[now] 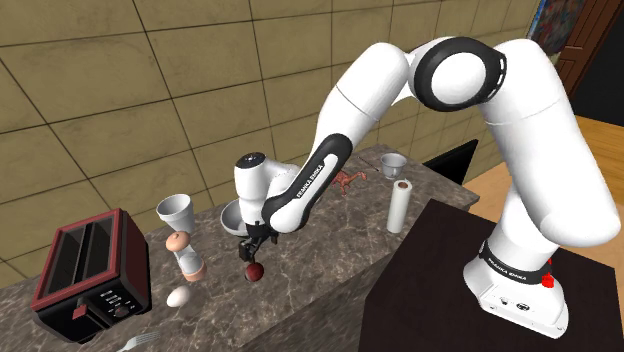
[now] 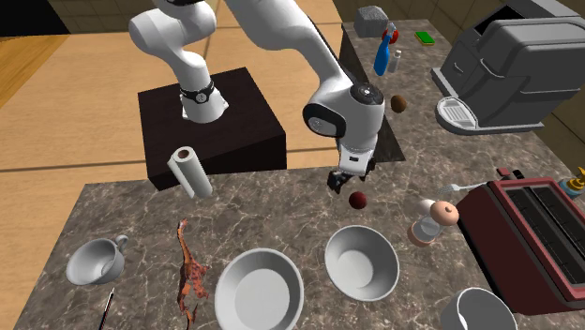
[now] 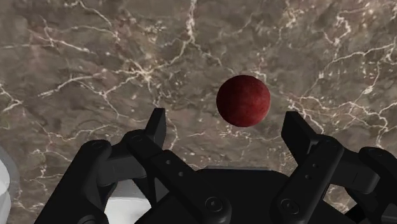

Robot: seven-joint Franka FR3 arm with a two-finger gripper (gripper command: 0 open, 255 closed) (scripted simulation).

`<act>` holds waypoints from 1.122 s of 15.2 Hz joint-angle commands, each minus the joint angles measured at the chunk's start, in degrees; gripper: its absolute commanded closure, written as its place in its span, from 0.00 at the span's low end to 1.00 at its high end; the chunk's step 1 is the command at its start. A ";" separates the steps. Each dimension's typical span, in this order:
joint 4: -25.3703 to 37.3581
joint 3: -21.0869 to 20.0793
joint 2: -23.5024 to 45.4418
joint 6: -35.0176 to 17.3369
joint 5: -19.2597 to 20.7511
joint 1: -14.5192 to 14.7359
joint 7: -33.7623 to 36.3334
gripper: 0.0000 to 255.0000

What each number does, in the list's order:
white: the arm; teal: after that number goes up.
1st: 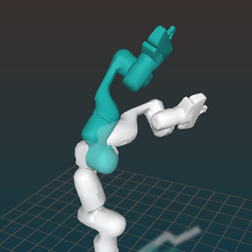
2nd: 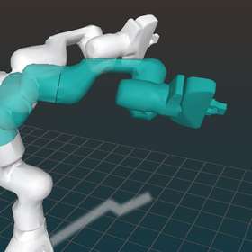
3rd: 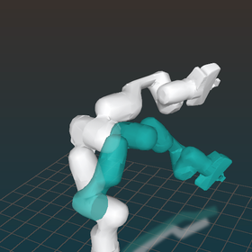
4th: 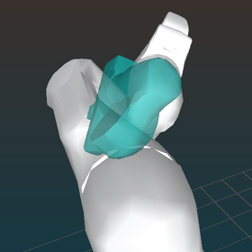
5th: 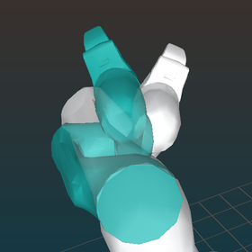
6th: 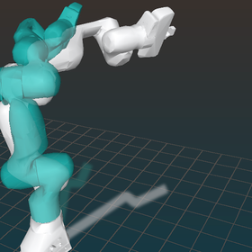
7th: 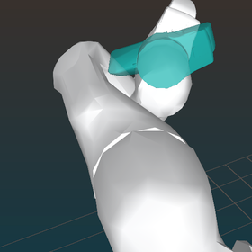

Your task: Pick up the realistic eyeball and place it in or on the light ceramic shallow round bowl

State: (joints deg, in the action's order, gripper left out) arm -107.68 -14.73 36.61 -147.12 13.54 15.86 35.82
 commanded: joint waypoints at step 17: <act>14.21 2.64 15.30 -1.72 1.88 4.19 1.65 0.00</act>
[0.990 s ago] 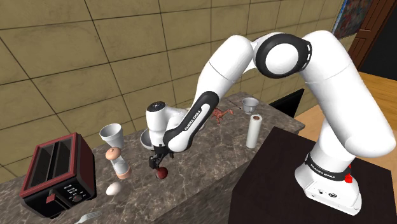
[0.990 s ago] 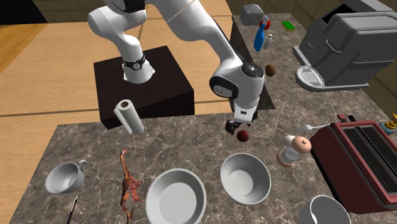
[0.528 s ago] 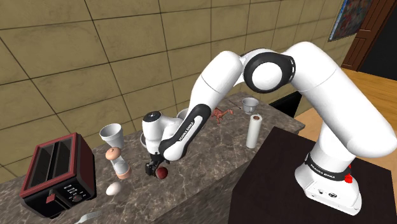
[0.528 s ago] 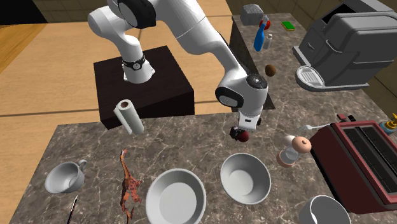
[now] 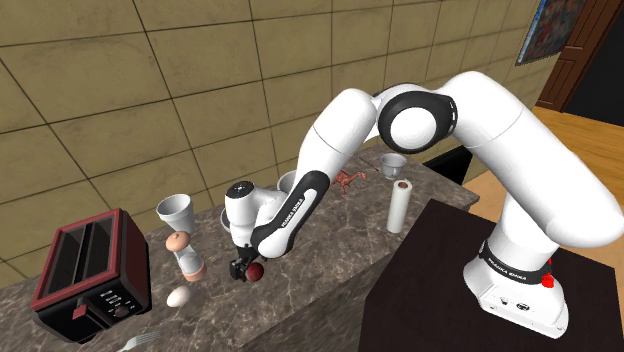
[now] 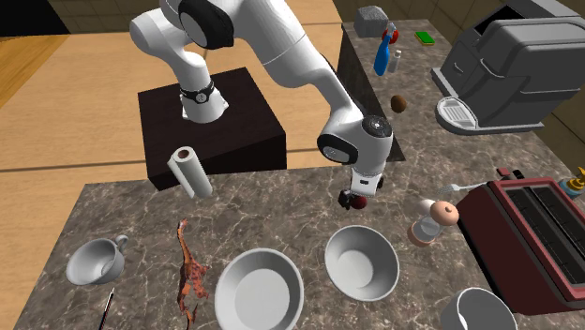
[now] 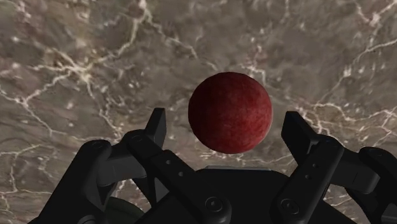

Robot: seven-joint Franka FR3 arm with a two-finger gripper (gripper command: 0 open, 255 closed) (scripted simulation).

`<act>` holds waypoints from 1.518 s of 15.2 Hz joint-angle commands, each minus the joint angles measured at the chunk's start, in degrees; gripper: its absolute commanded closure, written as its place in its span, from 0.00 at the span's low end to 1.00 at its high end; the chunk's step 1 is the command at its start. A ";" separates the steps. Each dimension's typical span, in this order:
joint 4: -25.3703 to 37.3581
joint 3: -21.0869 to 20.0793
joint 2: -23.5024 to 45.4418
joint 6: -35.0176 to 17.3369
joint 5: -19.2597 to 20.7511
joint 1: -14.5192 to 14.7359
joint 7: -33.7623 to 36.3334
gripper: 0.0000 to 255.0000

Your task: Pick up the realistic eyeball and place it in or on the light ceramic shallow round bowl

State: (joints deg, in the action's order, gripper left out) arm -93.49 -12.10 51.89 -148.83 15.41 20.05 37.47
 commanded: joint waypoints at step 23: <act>-2.89 -1.64 -6.99 4.18 -1.23 -1.27 -0.63 1.00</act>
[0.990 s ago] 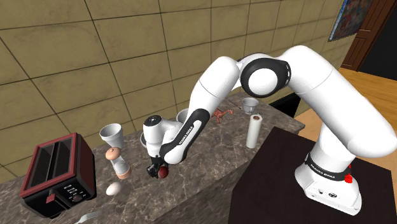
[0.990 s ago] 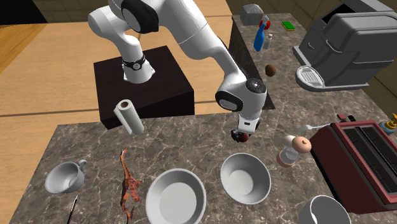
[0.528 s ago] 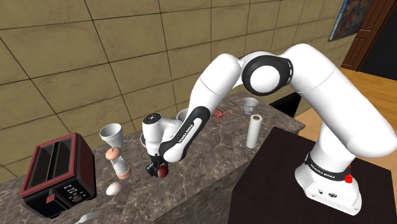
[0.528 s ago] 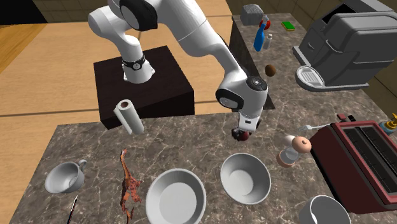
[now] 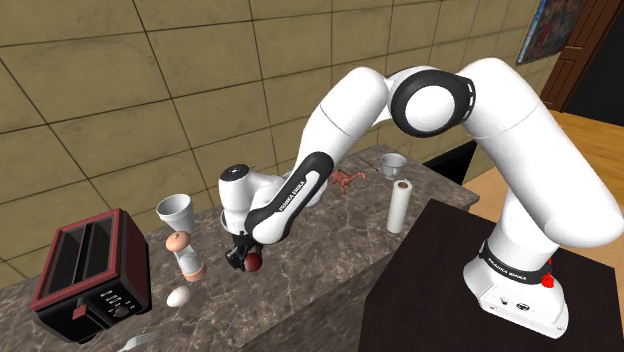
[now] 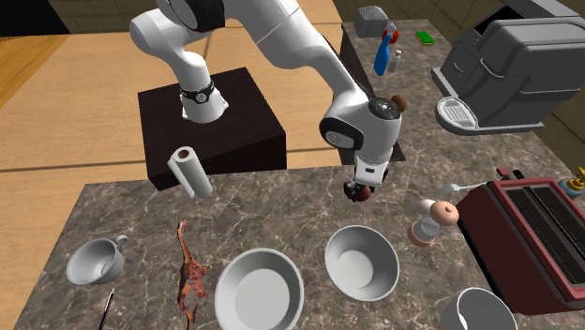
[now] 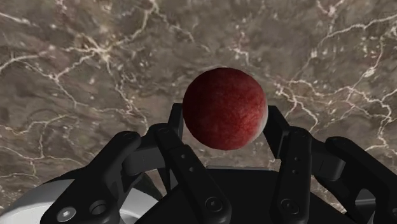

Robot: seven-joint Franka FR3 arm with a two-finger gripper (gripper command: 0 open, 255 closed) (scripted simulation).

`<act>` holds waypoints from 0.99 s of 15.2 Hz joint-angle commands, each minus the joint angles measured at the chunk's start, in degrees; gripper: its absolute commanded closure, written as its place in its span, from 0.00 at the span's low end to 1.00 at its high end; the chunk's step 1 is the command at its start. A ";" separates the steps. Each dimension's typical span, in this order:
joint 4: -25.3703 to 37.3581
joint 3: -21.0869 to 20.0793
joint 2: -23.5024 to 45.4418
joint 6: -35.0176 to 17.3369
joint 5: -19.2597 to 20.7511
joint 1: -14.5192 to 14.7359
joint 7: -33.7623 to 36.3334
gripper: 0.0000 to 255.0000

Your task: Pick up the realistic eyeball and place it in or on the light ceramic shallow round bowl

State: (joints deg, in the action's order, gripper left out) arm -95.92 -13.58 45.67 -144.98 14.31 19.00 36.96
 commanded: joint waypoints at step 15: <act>-1.78 -2.34 -9.09 7.33 -2.34 -1.80 -1.35 1.00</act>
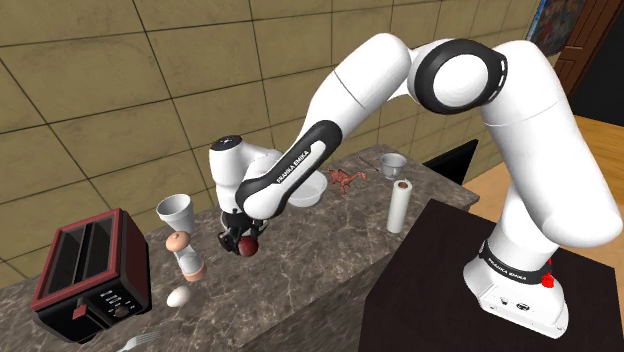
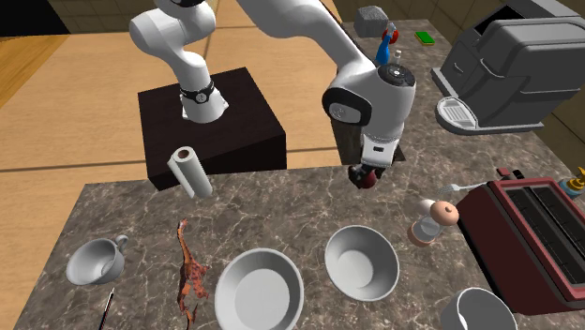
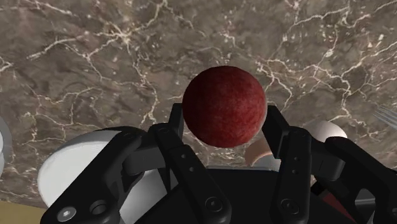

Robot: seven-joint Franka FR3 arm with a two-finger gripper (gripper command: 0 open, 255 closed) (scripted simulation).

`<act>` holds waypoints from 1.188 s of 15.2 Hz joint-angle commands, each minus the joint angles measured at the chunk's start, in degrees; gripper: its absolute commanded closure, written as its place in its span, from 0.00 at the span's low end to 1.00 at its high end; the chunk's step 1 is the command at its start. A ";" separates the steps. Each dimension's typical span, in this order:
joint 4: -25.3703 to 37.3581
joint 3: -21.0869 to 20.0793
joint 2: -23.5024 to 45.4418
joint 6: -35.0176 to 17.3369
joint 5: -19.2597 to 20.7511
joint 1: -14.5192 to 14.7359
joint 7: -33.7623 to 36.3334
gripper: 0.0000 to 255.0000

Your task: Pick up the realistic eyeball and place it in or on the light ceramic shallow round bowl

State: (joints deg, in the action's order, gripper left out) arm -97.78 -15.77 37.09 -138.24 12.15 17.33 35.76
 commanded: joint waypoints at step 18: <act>-3.26 0.52 -4.39 1.22 -4.02 -15.47 -18.17 1.00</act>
State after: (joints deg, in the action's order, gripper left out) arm -101.11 -15.36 32.66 -137.06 8.36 2.94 19.00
